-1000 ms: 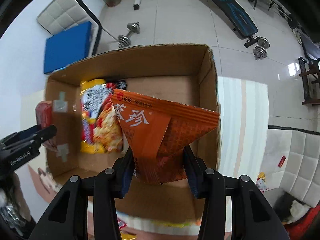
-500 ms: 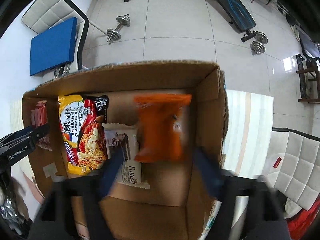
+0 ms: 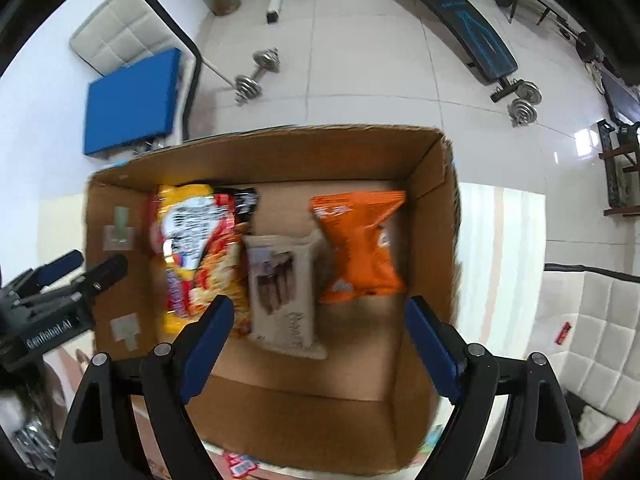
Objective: Organize snacks
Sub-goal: 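Lower both packets into the box and open both tools, then move both tools back over the table toward the remaining packets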
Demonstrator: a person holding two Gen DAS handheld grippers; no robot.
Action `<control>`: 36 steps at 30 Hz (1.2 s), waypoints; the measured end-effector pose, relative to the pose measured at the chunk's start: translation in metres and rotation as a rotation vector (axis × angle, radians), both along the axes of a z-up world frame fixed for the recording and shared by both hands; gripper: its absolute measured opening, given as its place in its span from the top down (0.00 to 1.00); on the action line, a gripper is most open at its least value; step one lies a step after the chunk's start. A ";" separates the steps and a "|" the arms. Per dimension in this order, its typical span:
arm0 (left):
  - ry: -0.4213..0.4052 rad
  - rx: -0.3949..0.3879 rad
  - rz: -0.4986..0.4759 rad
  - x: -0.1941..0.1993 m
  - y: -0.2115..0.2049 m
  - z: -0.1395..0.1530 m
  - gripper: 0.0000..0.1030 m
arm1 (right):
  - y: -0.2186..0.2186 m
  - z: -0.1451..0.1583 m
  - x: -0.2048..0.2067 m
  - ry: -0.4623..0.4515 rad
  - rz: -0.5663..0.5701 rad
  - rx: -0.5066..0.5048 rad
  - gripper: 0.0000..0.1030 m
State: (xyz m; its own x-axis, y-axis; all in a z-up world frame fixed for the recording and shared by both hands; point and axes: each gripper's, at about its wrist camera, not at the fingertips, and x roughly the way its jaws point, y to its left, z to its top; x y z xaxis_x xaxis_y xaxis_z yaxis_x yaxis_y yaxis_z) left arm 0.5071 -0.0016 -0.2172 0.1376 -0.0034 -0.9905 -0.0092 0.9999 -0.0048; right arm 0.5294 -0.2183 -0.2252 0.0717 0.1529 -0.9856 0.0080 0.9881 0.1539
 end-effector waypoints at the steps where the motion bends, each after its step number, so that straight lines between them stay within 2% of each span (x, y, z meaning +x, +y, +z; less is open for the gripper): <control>1: -0.018 -0.002 -0.004 -0.008 0.000 0.006 0.13 | 0.002 0.003 -0.006 -0.014 -0.005 0.007 0.13; 6: -0.095 -0.010 -0.016 -0.056 0.005 0.028 0.13 | 0.014 0.020 -0.058 -0.078 -0.009 0.036 0.13; 9: -0.111 -0.005 -0.042 -0.096 0.005 0.034 0.13 | 0.022 0.026 -0.098 -0.087 -0.009 0.050 0.13; 13: -0.089 0.007 -0.078 -0.153 0.006 0.030 0.13 | 0.025 0.019 -0.159 -0.053 -0.031 0.072 0.13; 16: -0.060 0.019 -0.079 -0.197 0.012 0.015 0.13 | 0.024 -0.006 -0.211 0.028 -0.080 0.105 0.13; 20: -0.002 0.071 -0.106 -0.252 0.020 -0.015 0.13 | 0.028 -0.061 -0.279 0.203 -0.163 0.204 0.13; 24: 0.067 0.093 -0.123 -0.287 0.029 -0.044 0.13 | 0.039 -0.105 -0.328 0.335 -0.216 0.252 0.13; 28: 0.109 0.091 -0.109 -0.308 0.040 -0.065 0.13 | 0.054 -0.132 -0.361 0.405 -0.237 0.265 0.13; 31: 0.112 0.098 -0.107 -0.321 0.044 -0.071 0.13 | 0.066 -0.144 -0.379 0.442 -0.239 0.266 0.13; 36: 0.127 0.110 -0.126 -0.335 0.046 -0.082 0.13 | 0.078 -0.164 -0.391 0.481 -0.262 0.265 0.14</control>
